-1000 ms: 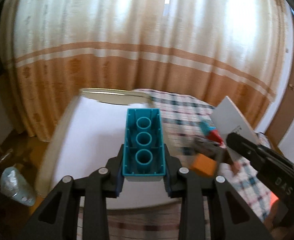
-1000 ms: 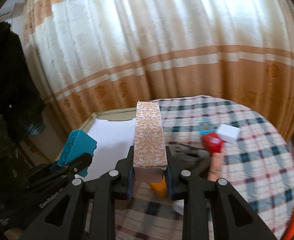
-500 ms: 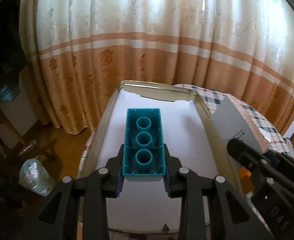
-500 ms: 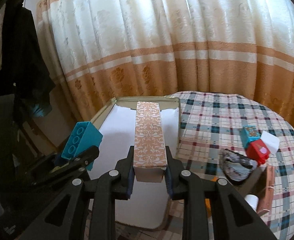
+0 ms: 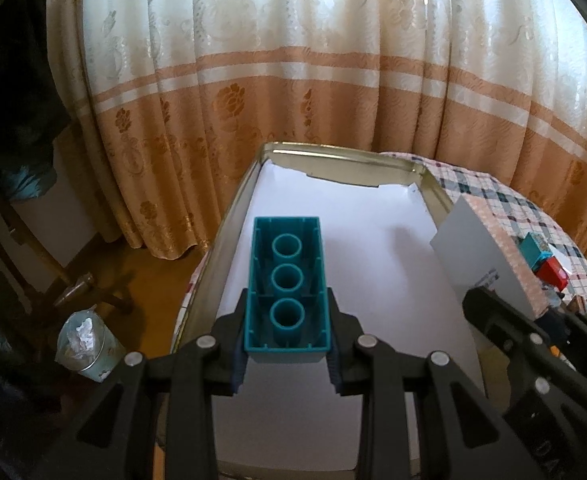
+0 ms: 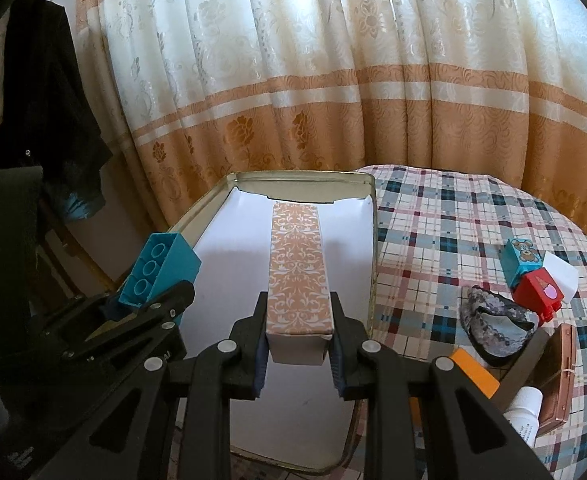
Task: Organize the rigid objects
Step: 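Lower and release the teal brick with the left gripper while the right releases the floral box in the tray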
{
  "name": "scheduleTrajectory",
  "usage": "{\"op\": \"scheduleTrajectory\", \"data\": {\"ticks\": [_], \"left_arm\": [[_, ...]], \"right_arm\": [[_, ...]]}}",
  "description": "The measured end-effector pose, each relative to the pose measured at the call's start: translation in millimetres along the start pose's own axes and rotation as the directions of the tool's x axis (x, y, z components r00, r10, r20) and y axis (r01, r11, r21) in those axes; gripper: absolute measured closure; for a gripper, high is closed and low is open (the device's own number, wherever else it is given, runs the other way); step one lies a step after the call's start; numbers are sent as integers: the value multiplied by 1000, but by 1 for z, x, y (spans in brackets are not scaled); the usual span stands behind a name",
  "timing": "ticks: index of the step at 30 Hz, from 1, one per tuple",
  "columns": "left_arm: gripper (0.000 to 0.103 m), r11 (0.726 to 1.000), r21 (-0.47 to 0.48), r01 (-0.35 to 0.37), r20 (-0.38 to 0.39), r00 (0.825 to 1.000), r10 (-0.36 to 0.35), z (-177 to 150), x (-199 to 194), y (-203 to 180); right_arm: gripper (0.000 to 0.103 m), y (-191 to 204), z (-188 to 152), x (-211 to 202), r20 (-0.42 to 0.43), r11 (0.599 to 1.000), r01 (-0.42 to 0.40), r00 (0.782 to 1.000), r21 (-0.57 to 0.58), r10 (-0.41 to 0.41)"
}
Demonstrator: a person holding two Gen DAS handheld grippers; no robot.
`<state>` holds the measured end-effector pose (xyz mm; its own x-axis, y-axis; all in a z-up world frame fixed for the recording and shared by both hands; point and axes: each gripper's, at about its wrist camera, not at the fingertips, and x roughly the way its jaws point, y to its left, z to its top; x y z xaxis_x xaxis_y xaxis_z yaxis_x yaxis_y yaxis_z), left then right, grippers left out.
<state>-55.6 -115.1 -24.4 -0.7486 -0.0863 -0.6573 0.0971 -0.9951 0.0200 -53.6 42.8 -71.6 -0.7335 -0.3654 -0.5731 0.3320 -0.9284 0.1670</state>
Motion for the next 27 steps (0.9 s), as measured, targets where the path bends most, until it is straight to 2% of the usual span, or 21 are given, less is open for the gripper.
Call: {"op": "scheduleTrajectory", "data": {"ticks": [8,10,11,13,15,16,19,22,27], "left_arm": [[72,1000,-13,-28,-5,1000,28,-2,1,1],[70,999,-24,-46,6,999,46,-3,-1,3],[67,998,-28,-54,19,998,54,-3,-3,3],[46,997,-30,-68,54,996,70,-3,-9,4],[34,998,-26,-51,73,996,53,-3,-13,3],[28,998,-20,-64,94,993,66,-4,-17,1],[25,993,12,-117,157,981,114,-4,-27,-7],[19,994,18,-109,170,980,104,-3,-34,-12],[18,995,34,-92,176,981,85,-3,-39,-21]], "right_arm": [[71,1,-4,3,-14,999,-36,999,-6,36],[54,2,-5,0,-2,1000,-26,1000,-10,26],[51,1,-5,-4,17,1000,-18,1000,-9,18],[41,-2,-6,-11,53,1000,2,999,-5,-2],[39,-8,-6,-17,78,1000,5,997,14,-6],[39,-12,-6,-21,90,1000,7,996,29,-10],[39,-23,-7,-33,134,997,21,991,67,-30],[39,-32,-7,-43,161,995,51,985,87,-65],[39,-46,-12,-56,197,990,87,974,113,-109]]}}
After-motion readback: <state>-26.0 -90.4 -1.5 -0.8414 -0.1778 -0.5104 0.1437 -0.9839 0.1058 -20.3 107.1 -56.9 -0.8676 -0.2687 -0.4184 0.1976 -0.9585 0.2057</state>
